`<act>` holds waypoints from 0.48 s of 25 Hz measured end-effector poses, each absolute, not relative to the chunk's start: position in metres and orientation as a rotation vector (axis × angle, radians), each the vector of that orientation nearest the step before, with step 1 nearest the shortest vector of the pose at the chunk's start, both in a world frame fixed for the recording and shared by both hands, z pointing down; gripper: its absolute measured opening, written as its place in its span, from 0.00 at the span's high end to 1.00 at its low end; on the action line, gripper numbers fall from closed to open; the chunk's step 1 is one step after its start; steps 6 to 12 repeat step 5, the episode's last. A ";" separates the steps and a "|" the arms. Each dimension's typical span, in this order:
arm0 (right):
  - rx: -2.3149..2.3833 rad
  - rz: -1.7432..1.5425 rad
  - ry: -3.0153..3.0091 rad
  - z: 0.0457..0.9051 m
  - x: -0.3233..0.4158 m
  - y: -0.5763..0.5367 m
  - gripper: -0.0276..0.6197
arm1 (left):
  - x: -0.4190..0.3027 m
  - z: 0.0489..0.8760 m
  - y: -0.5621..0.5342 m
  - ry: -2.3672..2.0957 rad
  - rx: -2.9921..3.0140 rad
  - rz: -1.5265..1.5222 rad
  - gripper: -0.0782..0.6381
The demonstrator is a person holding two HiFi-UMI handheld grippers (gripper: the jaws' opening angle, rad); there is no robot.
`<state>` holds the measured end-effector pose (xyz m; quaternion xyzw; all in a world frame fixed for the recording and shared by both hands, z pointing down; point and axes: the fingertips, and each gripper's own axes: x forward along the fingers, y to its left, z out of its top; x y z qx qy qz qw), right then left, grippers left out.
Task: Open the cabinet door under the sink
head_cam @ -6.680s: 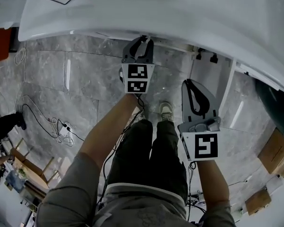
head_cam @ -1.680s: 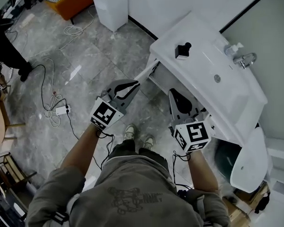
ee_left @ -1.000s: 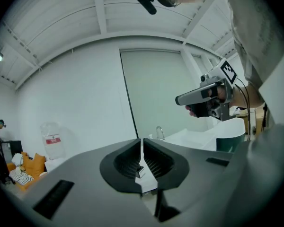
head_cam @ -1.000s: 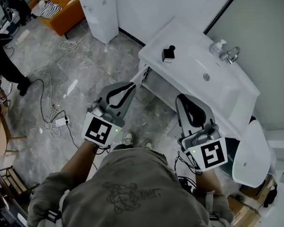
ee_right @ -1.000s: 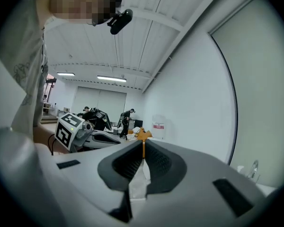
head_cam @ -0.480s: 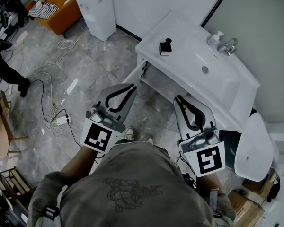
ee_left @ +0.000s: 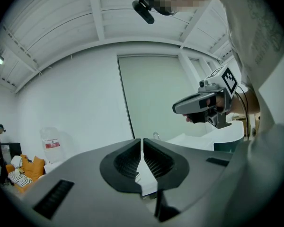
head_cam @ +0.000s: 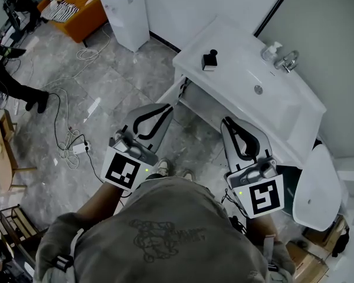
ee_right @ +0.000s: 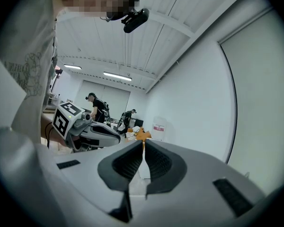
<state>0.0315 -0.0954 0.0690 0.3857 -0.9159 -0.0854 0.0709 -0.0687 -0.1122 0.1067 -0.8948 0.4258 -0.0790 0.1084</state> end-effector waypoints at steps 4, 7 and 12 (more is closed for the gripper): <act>1.170 -0.233 -2.768 0.068 0.037 -0.097 0.91 | -0.069 0.104 -0.111 1.255 -2.632 -0.239 0.85; 1.175 -0.229 -2.771 0.068 0.038 -0.097 0.91 | -0.069 0.103 -0.111 1.256 -2.632 -0.241 0.85; 1.175 -0.229 -2.771 0.068 0.038 -0.097 0.91 | -0.069 0.103 -0.111 1.256 -2.632 -0.241 0.85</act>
